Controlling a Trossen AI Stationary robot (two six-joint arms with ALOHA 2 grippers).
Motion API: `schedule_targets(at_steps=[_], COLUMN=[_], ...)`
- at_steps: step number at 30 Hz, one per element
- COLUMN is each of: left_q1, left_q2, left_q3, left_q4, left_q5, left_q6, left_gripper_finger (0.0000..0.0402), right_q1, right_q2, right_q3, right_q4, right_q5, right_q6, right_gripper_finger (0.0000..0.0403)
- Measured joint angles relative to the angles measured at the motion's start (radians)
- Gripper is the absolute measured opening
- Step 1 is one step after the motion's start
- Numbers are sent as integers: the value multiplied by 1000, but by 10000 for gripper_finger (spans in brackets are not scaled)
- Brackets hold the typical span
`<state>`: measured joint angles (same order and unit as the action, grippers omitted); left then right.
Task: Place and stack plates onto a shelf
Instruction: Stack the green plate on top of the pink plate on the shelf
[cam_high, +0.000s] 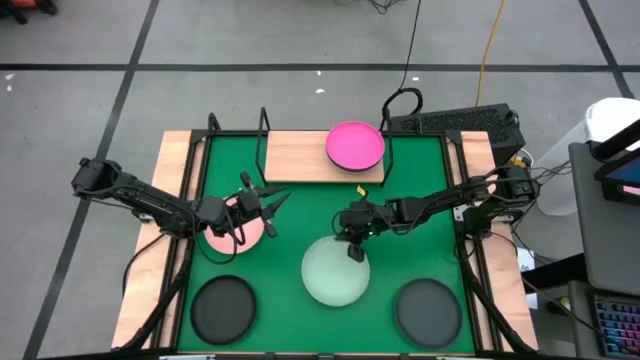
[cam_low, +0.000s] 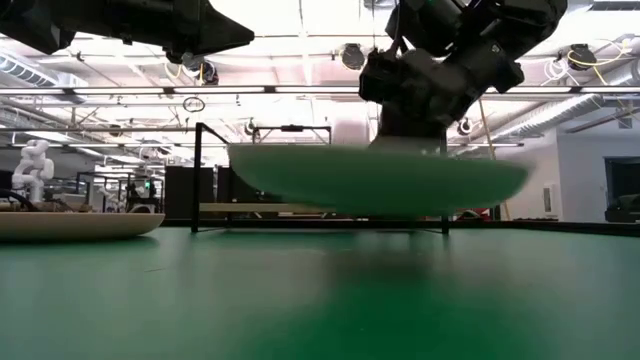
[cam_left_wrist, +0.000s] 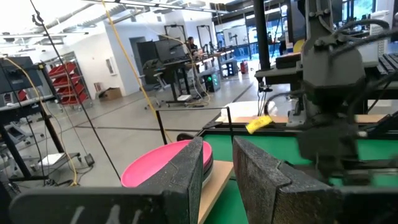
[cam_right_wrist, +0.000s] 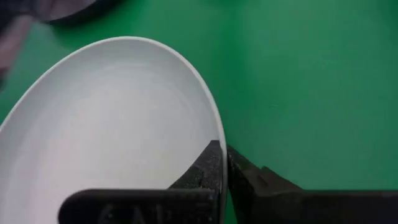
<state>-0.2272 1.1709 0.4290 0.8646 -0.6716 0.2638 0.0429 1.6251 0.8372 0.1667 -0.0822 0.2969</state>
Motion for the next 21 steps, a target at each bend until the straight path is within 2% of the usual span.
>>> schedule_targets(at_steps=[3,7,11,15,21], left_q1=[2,3,3,3,7], left_q2=[0,0,0,0,0], left_q3=[0,0,0,0,0], left_q4=[0,0,0,0,0], left_q5=[0,0,1,37,45], left_q6=[0,-14,-13,-12,-10], left_gripper_finger=[94,94,94,94,94], right_q1=[-83,-255,-439,-611,-735], right_q2=[-48,-130,-180,-176,-152], right_q3=[29,75,133,169,169], right_q4=[1,15,-7,-104,-132], right_q5=[105,223,188,186,190], right_q6=[-61,-123,-174,-208,-207], right_gripper_finger=[0,0,0,0,0])
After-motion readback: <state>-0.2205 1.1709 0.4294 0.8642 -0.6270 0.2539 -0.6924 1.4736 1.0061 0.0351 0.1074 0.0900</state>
